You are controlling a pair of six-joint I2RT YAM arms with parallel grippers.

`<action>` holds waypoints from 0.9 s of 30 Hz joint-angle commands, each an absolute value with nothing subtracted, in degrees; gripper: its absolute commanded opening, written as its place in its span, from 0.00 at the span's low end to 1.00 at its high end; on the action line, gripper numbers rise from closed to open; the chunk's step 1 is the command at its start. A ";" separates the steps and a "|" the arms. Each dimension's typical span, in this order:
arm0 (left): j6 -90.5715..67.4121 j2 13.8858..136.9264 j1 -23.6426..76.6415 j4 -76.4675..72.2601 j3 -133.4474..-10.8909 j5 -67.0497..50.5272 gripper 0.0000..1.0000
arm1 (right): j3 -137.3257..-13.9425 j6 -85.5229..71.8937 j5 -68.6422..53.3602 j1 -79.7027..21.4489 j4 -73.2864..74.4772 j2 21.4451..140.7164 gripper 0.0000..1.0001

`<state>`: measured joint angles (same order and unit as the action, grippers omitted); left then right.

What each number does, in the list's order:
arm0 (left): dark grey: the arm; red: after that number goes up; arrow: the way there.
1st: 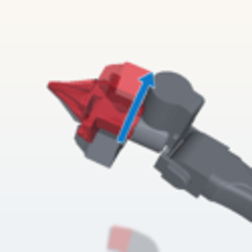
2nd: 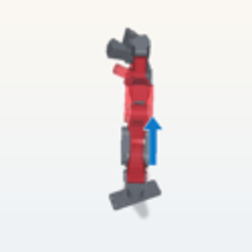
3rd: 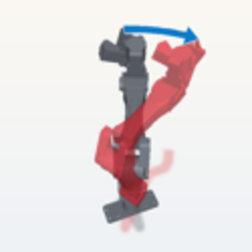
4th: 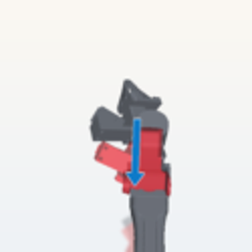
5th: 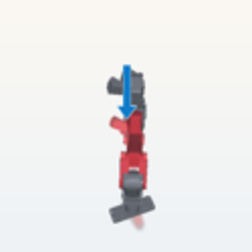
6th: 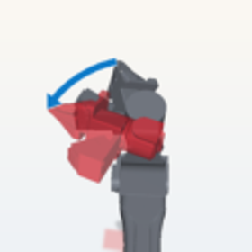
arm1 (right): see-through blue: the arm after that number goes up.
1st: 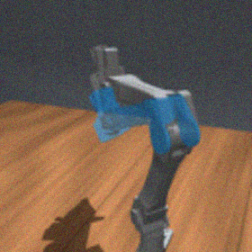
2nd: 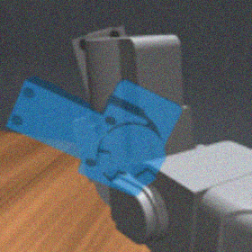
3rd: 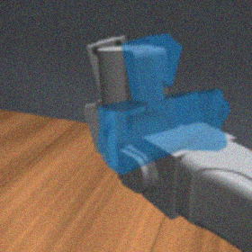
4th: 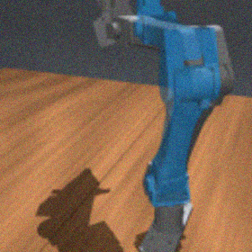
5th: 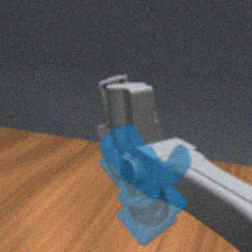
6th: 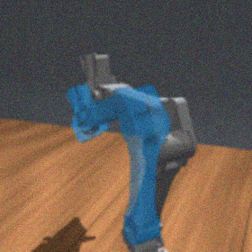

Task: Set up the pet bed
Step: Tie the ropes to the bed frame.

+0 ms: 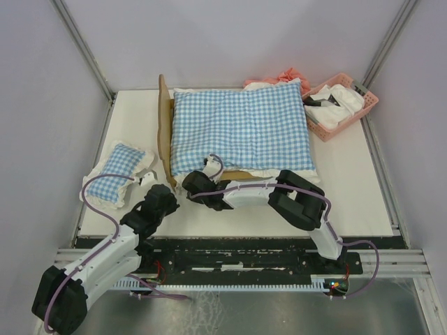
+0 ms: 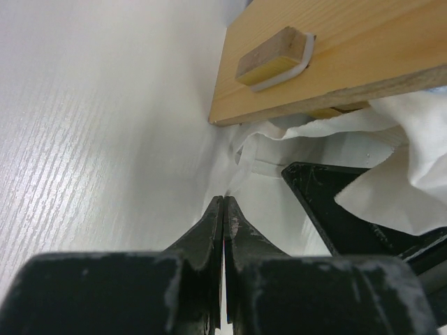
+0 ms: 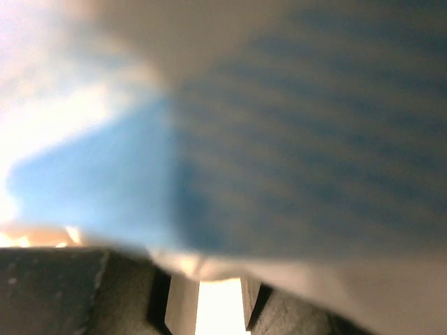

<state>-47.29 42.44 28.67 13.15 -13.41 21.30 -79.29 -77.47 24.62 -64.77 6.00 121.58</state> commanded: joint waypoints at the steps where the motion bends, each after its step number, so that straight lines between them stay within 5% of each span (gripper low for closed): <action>1: -49.85 41.98 28.41 11.89 -15.04 22.18 0.03 | -76.97 -57.12 25.78 -65.11 -0.39 118.91 0.33; 7: -50.91 44.26 28.42 13.07 -17.07 21.00 0.03 | -66.51 -26.73 15.05 -66.09 -16.70 110.71 0.32; 16: -52.45 43.79 27.71 12.39 -16.76 16.99 0.03 | -59.25 18.81 -3.60 -66.01 -20.15 104.63 0.33; 27: -52.30 44.31 21.80 13.22 -17.42 11.83 0.03 | -67.70 41.87 -21.44 -59.73 -8.77 110.65 0.35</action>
